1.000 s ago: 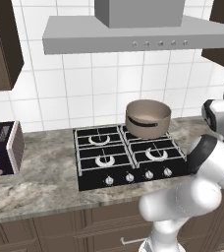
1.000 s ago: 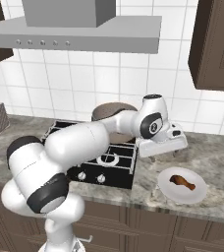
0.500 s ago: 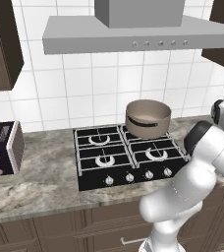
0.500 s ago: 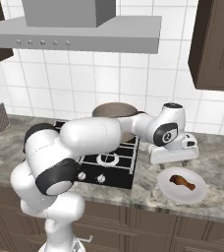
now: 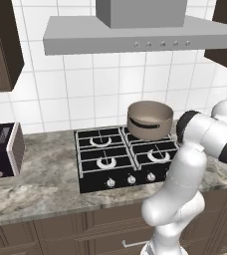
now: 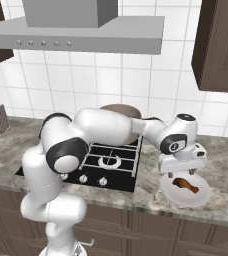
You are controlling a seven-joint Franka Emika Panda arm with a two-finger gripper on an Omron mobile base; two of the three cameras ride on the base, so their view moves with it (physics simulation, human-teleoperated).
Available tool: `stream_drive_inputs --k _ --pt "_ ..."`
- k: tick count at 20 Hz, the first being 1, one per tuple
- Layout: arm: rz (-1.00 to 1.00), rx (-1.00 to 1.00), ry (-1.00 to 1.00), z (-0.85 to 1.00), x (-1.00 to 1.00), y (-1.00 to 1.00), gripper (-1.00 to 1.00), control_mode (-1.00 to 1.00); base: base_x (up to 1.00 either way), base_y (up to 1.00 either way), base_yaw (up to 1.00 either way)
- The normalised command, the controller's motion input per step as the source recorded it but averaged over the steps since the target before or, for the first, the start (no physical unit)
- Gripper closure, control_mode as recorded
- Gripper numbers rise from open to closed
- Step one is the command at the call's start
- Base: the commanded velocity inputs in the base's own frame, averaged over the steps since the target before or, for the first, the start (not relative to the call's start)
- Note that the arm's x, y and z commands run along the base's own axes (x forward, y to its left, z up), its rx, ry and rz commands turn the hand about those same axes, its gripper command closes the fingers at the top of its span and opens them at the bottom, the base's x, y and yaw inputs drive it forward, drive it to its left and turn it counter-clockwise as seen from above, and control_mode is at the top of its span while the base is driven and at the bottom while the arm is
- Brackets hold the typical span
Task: Retrieve the frozen meat and place it in the pot on a burner. Then turn the burner on.
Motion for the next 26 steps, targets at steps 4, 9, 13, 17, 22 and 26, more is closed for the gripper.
stream_drive_inputs --k 4,9,13,17,22,26 --pt "0.04 0.01 0.06 -0.18 0.26 -0.18 -1.0 -1.0 0.0 0.0 0.0" --pt "0.04 0.0 0.05 -0.1 0.18 -0.13 -1.0 -1.0 0.0 0.0 0.0" --pt "0.06 0.01 0.0 -0.13 0.21 -0.09 -1.0 -1.0 0.0 0.0 0.0" --pt "0.08 0.02 0.0 -0.24 0.18 -0.01 -1.0 -1.0 0.0 0.0 0.0" --pt "0.08 0.01 0.01 -0.29 0.19 0.0 -1.0 -1.0 0.0 0.0 0.0" --pt "0.09 0.0 0.03 -0.28 0.07 0.0 -1.0 -1.0 0.0 0.0 0.0"
